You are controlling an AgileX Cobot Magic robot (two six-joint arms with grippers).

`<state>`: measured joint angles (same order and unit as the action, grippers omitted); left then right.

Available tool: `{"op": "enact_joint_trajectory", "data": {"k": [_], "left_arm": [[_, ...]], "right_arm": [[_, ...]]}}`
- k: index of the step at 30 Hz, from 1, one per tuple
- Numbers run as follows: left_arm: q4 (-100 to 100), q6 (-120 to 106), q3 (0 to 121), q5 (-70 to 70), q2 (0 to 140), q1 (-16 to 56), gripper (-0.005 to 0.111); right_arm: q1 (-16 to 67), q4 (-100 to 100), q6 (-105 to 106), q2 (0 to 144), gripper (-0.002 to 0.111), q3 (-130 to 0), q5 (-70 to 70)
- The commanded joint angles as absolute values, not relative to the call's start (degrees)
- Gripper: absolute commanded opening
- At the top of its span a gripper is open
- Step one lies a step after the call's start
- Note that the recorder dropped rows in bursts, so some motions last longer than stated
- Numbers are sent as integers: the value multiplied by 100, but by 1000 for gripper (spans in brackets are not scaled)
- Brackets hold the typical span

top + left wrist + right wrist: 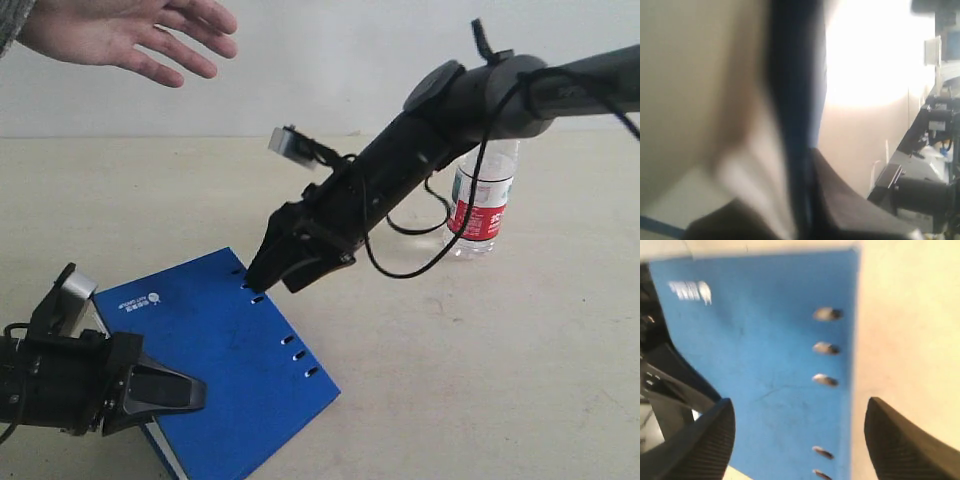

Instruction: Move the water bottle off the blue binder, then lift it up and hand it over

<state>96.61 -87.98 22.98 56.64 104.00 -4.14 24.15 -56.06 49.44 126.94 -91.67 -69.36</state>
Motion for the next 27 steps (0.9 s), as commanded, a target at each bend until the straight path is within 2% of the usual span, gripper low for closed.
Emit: {"op": "enact_joint_trajectory", "data": {"k": [1,13,27], "left_arm": [[9751,-9706,2098,5927,10197,-401,5],[9807,-10642,1696,6497,9724,-401,5],[9794,-10888,1659,6534,9635,-401,5]], "right_arm": [[2215,-5537,4815,12384,64,-9158,-6996],[2189,-5389,4957,12338,64,-8789,-6996],[2226,-6449,6717,12349,64,-8452,-6996]]}}
